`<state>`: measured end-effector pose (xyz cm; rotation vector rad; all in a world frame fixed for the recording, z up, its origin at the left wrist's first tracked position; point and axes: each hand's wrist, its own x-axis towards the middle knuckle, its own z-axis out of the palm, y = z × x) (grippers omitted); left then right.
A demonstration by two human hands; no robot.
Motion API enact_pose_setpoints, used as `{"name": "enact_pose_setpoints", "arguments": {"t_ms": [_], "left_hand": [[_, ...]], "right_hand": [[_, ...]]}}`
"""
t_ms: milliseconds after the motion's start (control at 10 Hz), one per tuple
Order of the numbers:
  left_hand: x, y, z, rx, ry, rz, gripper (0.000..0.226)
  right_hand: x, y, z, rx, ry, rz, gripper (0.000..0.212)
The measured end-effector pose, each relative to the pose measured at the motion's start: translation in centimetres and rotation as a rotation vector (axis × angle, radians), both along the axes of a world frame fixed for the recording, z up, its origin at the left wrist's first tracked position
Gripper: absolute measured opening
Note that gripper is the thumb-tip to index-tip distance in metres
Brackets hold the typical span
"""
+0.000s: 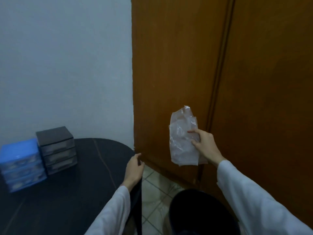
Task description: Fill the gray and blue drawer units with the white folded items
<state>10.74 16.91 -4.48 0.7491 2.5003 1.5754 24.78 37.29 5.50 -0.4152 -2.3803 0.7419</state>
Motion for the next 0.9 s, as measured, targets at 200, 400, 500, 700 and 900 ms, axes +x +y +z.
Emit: {"name": "enact_pose_setpoints", "arguments": {"t_ms": [200, 400, 500, 700, 900], "left_hand": [[1.4, -0.4, -3.6, -0.348, 0.201, 0.062, 0.045], [1.9, -0.1, -4.4, -0.625, 0.362, 0.044, 0.048], [1.7, -0.1, -4.6, -0.645, 0.369, 0.039, 0.048], [2.2, -0.2, -4.5, -0.662, 0.380, 0.035, 0.048], [2.4, -0.1, -4.4, -0.659, 0.397, 0.044, 0.049]], "right_hand": [[5.9, -0.2, -6.5, 0.043, -0.100, -0.127, 0.042], [10.0, -1.3, -15.0, 0.029, -0.189, -0.218, 0.041], [10.8, -1.9, -18.7, -0.021, -0.303, -0.258, 0.037], [11.0, -2.1, -23.0, -0.048, -0.867, -0.148, 0.045], [9.7, -2.0, -23.2, -0.157, -0.939, -0.070, 0.038]]}}
